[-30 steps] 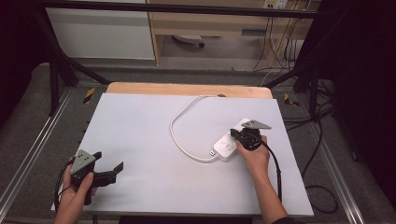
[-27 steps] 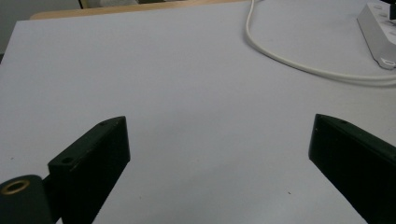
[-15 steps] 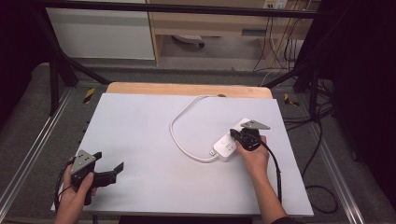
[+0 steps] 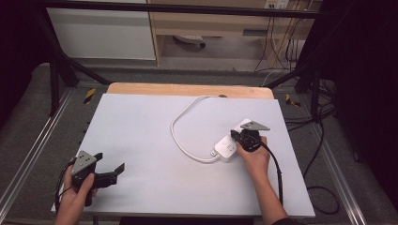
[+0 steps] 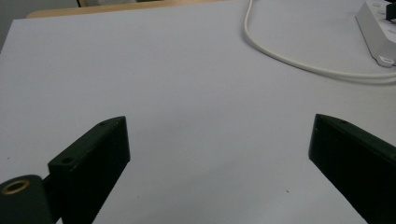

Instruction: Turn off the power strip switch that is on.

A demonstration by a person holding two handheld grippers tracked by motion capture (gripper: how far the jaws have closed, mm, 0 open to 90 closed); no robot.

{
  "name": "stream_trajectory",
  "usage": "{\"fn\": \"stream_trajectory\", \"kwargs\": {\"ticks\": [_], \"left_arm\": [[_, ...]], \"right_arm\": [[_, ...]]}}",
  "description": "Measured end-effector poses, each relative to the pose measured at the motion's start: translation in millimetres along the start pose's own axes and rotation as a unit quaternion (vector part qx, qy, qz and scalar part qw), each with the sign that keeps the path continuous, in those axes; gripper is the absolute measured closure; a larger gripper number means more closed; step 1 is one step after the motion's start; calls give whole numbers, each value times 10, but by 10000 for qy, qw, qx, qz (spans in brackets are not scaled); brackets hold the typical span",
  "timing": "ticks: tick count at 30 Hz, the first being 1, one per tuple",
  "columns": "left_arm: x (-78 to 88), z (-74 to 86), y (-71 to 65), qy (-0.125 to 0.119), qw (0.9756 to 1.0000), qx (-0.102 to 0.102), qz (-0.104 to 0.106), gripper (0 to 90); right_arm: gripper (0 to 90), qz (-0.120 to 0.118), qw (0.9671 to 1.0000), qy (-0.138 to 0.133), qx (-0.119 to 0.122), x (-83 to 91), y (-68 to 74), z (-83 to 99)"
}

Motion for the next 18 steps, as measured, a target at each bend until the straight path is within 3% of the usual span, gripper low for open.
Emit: {"fn": "stream_trajectory", "kwargs": {"ticks": [11,18], "left_arm": [[-1,5,-7,15,10000,-3,5,52],[0,6,-16,21,10000,-31,17,52]], "right_arm": [[900,-68,10000,17,-49,-19,-7,23],[900,-4,10000,-8,68,-19,4,27]]}}
Point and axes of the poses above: each handheld gripper's, and its own axes: x roughly backward along the jaws, z roughly out of its underside, y roughly to its left, the point moved 10 cm from there along -x, roughly forward along the jaws
